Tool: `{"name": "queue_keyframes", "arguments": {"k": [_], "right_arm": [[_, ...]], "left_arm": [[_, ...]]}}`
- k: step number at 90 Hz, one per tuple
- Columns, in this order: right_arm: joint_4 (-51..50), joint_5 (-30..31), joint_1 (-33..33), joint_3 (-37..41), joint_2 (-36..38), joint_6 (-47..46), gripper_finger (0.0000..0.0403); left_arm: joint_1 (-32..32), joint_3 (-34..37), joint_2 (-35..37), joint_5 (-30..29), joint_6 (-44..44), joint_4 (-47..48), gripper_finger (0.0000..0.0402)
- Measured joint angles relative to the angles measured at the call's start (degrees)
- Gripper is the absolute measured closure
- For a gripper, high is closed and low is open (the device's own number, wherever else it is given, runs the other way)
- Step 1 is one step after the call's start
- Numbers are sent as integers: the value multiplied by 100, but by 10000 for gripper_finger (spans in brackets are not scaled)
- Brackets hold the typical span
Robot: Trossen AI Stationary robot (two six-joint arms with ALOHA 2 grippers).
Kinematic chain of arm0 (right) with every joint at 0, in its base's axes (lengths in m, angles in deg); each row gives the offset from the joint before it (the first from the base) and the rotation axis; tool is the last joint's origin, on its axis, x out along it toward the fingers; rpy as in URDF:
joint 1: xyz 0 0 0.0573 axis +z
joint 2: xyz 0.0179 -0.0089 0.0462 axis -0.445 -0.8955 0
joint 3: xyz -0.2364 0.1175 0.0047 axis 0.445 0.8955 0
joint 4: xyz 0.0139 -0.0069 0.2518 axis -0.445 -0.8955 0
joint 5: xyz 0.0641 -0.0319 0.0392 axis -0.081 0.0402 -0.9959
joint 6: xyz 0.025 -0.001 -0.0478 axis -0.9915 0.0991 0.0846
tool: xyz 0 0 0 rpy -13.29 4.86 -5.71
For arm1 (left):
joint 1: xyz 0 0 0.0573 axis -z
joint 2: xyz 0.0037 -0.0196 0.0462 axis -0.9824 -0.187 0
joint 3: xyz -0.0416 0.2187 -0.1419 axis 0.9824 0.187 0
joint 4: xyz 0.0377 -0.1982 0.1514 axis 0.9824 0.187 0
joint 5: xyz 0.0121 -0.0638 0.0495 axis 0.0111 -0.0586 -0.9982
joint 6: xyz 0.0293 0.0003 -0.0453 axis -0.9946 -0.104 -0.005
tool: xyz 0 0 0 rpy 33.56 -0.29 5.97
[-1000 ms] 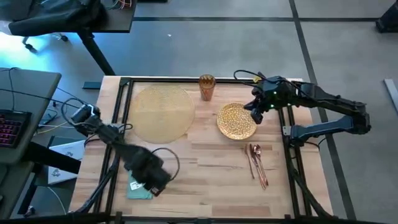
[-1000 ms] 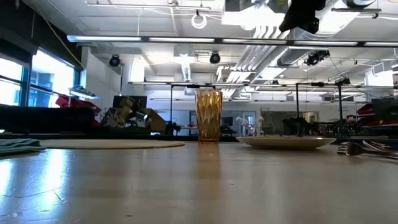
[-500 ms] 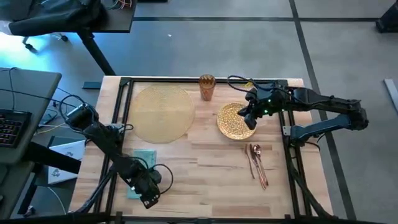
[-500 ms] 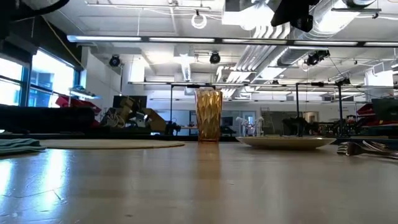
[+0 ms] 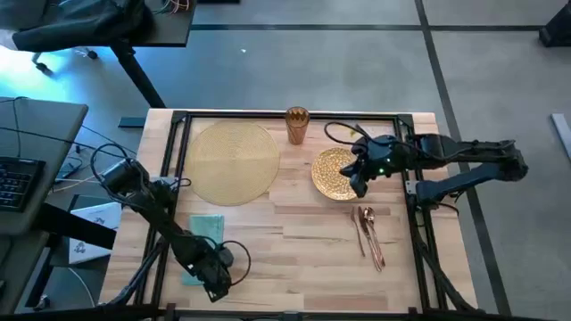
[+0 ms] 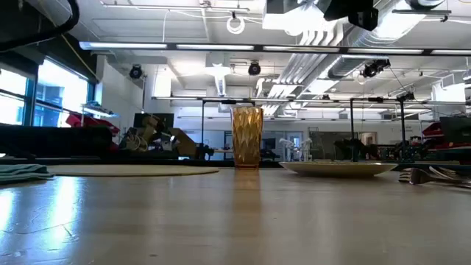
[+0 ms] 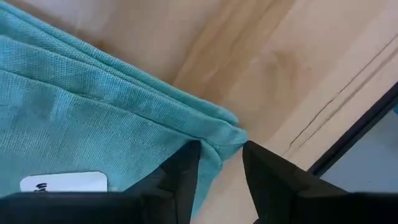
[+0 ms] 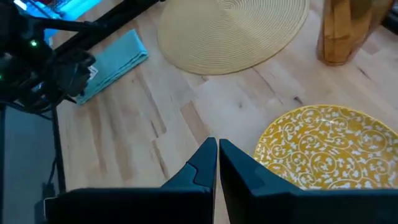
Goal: Set table place
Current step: Fold the blue table napkin
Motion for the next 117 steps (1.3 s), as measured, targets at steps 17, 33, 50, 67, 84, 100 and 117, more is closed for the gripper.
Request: {"name": "queue_keyframes", "arguments": {"k": [17, 33, 50, 67, 84, 100, 117], "right_arm": [[9, 283, 128, 0, 0, -139, 402], [11, 435, 215, 0, 0, -210, 402], [11, 433, 221, 0, 0, -242, 402], [11, 430, 221, 0, 0, -322, 402], [11, 404, 221, 0, 0, -345, 402], [11, 336, 221, 0, 0, -361, 402], [11, 308, 218, 0, 0, -361, 402]], "left_arm": [[0, -420, -5, -124, -277, 746, 342], [-17, -473, -7, -56, -500, 995, 392], [-15, -473, 4, 9, -298, 1048, 397], [35, -473, -3, 3, -385, 743, 365], [62, -473, -7, -136, -365, 1003, 304], [109, -469, -9, -437, -407, 1128, 303], [118, -461, -49, -441, -450, 1156, 331]]}}
